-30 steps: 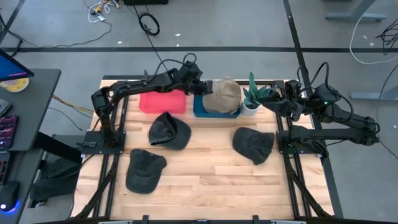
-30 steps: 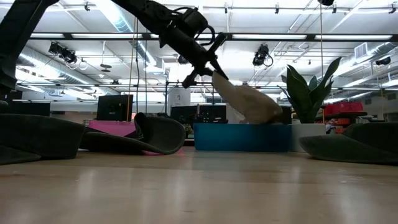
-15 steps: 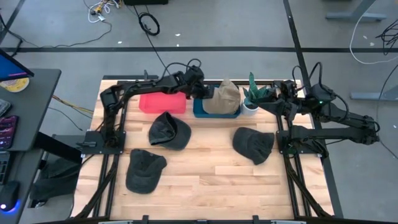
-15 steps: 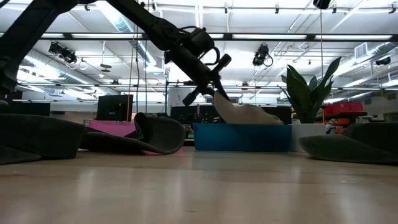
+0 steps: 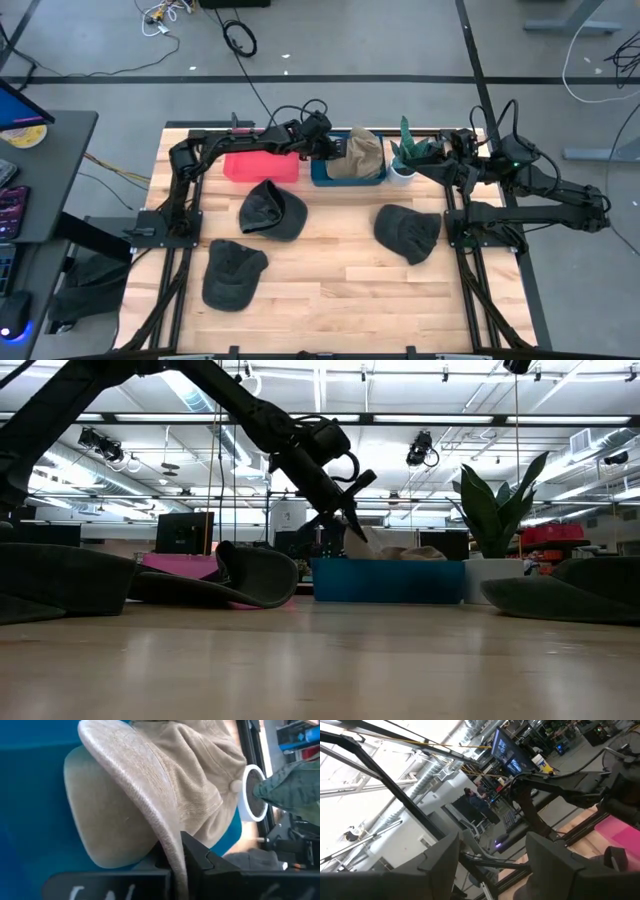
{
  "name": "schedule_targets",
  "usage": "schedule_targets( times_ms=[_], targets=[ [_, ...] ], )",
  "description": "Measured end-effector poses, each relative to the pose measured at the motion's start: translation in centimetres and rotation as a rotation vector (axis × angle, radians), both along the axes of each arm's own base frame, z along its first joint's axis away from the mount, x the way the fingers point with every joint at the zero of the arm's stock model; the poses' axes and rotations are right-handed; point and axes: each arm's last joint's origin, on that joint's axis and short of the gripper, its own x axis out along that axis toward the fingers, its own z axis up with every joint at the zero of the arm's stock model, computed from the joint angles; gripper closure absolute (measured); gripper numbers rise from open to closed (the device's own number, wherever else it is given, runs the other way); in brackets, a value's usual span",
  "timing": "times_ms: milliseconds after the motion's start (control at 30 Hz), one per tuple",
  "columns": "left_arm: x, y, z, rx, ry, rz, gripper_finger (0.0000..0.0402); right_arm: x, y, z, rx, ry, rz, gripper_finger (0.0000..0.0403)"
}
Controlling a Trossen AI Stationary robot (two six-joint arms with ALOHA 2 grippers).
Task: Pick & Place hat
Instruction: Put the light brown cap into the blue bin
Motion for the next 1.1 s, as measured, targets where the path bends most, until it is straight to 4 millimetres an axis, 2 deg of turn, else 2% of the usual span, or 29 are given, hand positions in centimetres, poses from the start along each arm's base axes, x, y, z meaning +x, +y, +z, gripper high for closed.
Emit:
schedule_targets(
  times_ms=[200,433,733,833,1100],
  targets=[
    [0.0,-0.6,-0.3,0.043,0.063,0.019,0.0354,0.0,0.0,0.0,0.000,-0.001,0.000,0.0172],
    [-0.7,-0.7,-0.9,0.086,0.183,0.047,0.0270,0.0,0.0,0.0,0.000,0.000,0.000,0.0172],
    [-0.9,-0.7,-1.0,0.171,0.245,-0.054,0.0165,0.0,0.0,0.0,0.000,0.000,0.000,0.0172],
    [-1.2,-0.9,-0.4,0.200,0.258,-0.066,0.0156,0.0,0.0,0.0,0.000,0.000,0.000,0.0172],
    [-1.8,-1.1,0.7,0.247,0.301,-0.132,0.0163,0.0,0.0,0.0,0.000,0.001,0.000,0.0172]
  ],
)
